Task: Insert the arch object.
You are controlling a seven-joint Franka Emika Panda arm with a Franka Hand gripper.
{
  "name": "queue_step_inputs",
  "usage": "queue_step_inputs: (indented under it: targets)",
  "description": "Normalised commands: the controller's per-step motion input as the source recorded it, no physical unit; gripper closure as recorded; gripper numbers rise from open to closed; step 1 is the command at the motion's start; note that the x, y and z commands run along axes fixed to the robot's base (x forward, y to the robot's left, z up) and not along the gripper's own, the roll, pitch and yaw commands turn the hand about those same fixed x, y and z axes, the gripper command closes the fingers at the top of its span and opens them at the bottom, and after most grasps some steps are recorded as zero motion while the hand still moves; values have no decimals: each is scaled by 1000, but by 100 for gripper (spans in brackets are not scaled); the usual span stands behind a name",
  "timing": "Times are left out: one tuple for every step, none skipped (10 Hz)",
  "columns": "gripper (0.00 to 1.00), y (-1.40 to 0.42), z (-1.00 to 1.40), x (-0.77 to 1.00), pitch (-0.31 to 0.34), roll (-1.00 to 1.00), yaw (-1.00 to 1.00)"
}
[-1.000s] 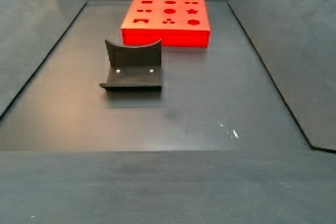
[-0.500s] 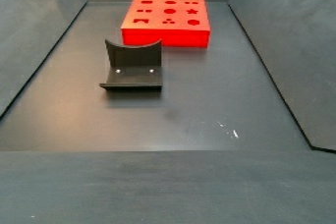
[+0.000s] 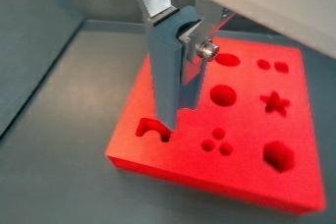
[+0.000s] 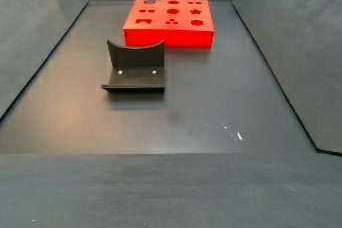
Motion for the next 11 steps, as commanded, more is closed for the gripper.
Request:
queue_step_inputs:
  targets:
    - [100,17,-231,151,0,-46,-969]
    - [100,0,-137,111,0,-44,-989]
    - [100,0,-86,51,0,-9,-1000]
    - [100,0,-89,43,0,-7,-1000]
    - [100,0,-80,37,0,-9,-1000]
    - [100,0,-66,46,0,-13,-1000]
    - [100,0,-66,51,0,-13,-1000]
    - [100,0,-57,86,0,-4,-983]
    - [100,0,-51,143,0,0,-923]
    - [100,0,-63,214,0,0,-863]
    - [100,-9,-63,266,0,0,-820]
